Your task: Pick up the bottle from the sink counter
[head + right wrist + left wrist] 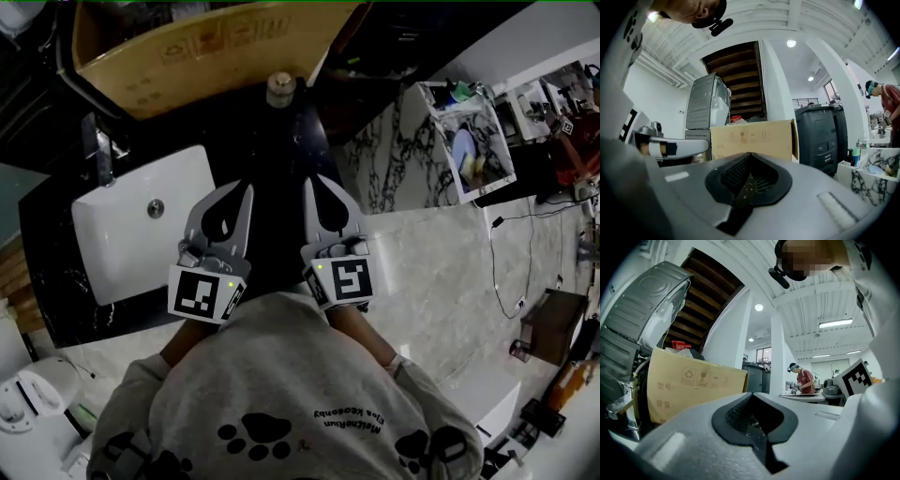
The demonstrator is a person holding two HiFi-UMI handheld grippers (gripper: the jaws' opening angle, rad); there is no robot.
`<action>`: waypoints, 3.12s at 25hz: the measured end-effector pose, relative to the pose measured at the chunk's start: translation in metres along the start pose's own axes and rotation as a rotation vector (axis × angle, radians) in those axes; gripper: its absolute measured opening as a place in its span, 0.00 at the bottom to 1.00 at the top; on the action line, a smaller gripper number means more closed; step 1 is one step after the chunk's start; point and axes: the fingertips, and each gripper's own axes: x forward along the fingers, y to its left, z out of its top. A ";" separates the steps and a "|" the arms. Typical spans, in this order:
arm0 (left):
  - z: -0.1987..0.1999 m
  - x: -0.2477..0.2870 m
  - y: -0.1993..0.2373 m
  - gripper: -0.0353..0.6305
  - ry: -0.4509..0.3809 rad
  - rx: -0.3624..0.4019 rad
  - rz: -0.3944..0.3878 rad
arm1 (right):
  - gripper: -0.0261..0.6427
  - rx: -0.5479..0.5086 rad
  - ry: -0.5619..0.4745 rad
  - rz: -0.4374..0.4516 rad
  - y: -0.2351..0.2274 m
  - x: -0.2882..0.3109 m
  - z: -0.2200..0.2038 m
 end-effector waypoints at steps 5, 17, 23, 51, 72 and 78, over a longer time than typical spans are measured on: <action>-0.010 0.021 0.002 0.05 0.023 0.012 0.022 | 0.04 0.018 -0.048 0.061 -0.010 0.024 0.001; -0.038 0.052 0.017 0.05 0.070 0.011 0.078 | 0.04 -0.014 -0.006 0.120 -0.039 0.064 -0.031; -0.055 0.068 0.026 0.05 0.095 0.004 0.102 | 0.04 -0.045 0.000 0.142 -0.050 0.090 -0.038; -0.101 0.110 0.060 0.05 0.112 -0.044 0.146 | 0.22 -0.056 0.072 0.198 -0.071 0.191 -0.080; -0.119 0.128 0.077 0.05 0.135 -0.085 0.185 | 0.50 -0.128 0.224 0.244 -0.075 0.246 -0.121; -0.124 0.129 0.082 0.05 0.158 -0.091 0.203 | 0.54 -0.105 0.250 0.256 -0.072 0.260 -0.125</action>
